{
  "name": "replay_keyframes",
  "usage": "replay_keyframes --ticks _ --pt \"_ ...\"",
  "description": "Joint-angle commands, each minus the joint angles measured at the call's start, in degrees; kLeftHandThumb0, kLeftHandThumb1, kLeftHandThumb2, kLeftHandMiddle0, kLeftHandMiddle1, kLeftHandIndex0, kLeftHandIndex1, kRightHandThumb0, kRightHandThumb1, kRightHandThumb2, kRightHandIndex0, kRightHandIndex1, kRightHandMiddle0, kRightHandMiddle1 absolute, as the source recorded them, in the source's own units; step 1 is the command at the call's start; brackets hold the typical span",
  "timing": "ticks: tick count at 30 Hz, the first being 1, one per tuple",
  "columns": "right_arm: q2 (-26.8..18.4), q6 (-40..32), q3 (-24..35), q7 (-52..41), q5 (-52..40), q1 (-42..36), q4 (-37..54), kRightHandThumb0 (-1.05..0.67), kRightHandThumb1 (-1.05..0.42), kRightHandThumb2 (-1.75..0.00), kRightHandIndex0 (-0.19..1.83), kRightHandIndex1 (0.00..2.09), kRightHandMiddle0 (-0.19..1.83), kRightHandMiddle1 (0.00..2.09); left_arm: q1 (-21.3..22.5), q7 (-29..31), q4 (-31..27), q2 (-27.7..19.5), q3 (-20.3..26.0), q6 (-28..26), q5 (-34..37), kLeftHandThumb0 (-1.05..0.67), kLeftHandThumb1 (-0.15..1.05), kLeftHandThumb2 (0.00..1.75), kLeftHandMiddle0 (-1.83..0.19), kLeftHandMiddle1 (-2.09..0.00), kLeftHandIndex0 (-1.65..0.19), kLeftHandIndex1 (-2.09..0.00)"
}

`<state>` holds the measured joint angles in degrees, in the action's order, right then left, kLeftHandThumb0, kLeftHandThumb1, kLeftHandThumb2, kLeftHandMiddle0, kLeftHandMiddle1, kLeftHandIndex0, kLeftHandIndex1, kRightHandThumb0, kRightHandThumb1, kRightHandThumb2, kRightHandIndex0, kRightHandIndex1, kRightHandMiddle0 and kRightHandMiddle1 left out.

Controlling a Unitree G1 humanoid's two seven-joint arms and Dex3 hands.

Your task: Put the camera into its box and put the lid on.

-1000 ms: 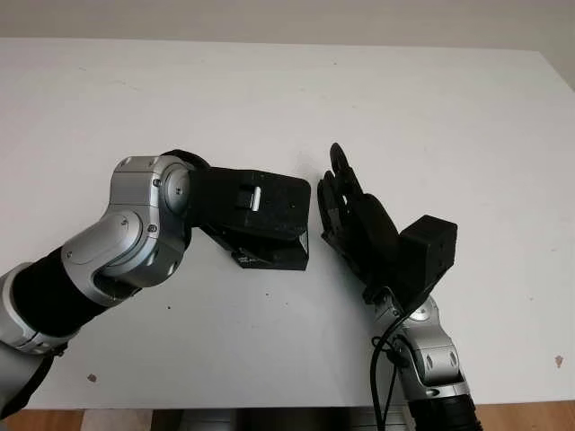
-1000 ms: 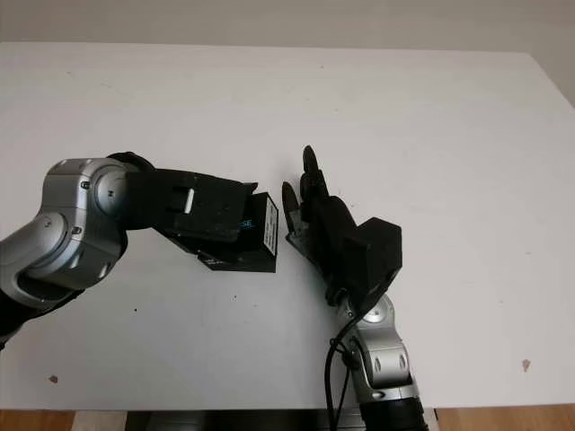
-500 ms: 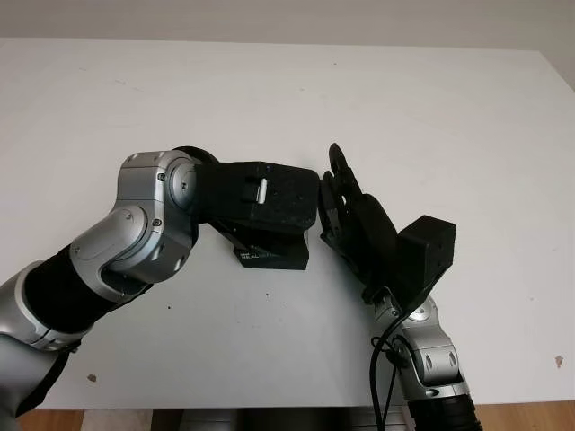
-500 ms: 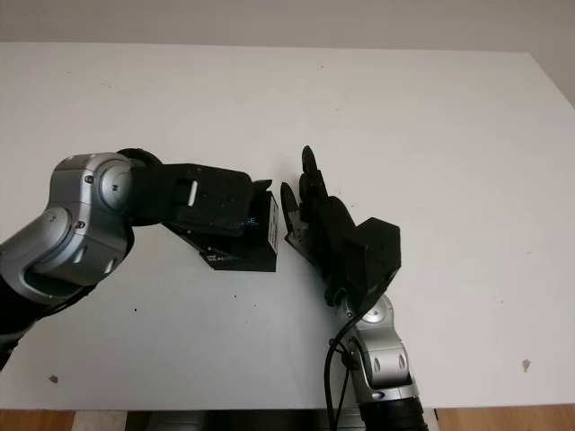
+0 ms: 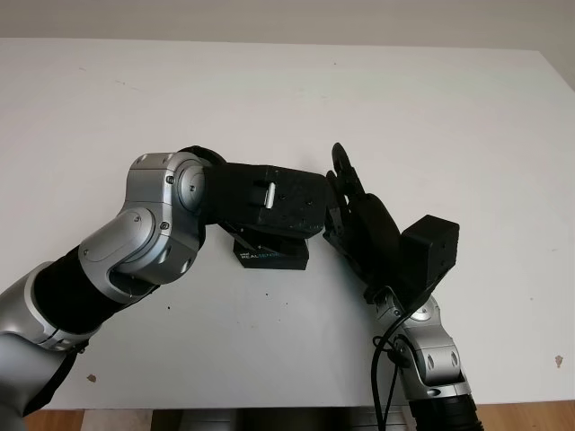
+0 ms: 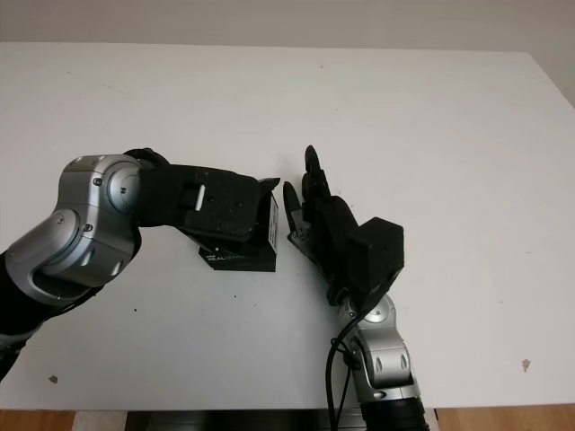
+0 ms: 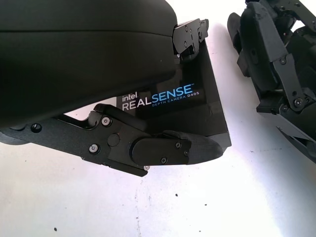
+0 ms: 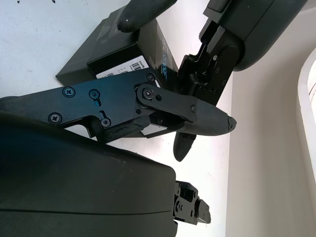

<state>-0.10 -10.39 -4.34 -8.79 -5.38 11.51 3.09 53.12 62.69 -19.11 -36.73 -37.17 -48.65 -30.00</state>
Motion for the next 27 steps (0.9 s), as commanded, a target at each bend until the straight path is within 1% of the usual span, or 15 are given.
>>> replay_keyframes --ticks 1,5,13,15,21,23,27 --pt "0.03 0.28 -0.12 -0.02 0.04 -0.39 0.6 -0.7 -1.05 -0.61 -0.19 0.0 -0.19 0.0 -0.01 0.17 -0.08 0.62 -0.27 0.54 -0.33 -0.59 1.05 0.4 0.19 0.0 0.19 0.0" --pt "0.28 0.82 0.04 0.06 -0.17 -0.49 0.55 -0.69 -1.05 -0.61 -0.19 0.0 -0.19 0.0 -0.73 -0.15 0.21 0.84 -0.17 2.2 -0.66 -0.58 1.05 0.41 0.19 0.0 0.19 0.0" --pt "0.38 1.04 0.99 1.62 0.18 -0.34 0.91 -0.69 -1.05 -0.59 -0.19 0.0 -0.19 0.0 -1.82 -0.74 0.48 2.92 -0.65 2.41 -1.12 -0.58 1.05 0.39 0.19 0.0 0.19 0.0" --pt "0.08 1.27 1.44 1.89 0.09 -0.11 1.01 -0.69 -1.05 -0.6 -0.19 0.0 -0.19 0.0 -2.2 -1.0 0.38 3.0 -0.83 3.48 -1.33 -0.59 1.05 0.39 0.19 0.0 0.19 0.0" --pt "-1.22 2.49 5.96 2.62 -1.63 1.74 1.98 -0.66 -1.05 -0.6 -0.19 0.0 -0.19 0.0 -3.84 -1.9 0.6 3.83 -0.81 5.03 -1.65 -0.58 1.05 0.39 0.19 0.0 0.19 0.0" --pt "-1.98 4.54 7.1 2.68 -1.35 2.5 1.55 -0.7 -1.05 -0.6 -0.19 0.0 -0.19 0.0 -4.18 -2.12 0.78 4.06 -0.82 5.12 -1.77 -0.58 1.05 0.38 0.19 0.0 0.19 0.0" --pt "-2.75 5.25 8.78 2.47 -2.41 3.52 2.31 -0.75 -1.05 -0.58 -0.19 0.0 -0.19 0.01 -4.7 -2.28 1.29 4.21 -1.13 5.68 -2.12 -0.59 1.05 0.38 0.19 0.0 0.19 0.0"
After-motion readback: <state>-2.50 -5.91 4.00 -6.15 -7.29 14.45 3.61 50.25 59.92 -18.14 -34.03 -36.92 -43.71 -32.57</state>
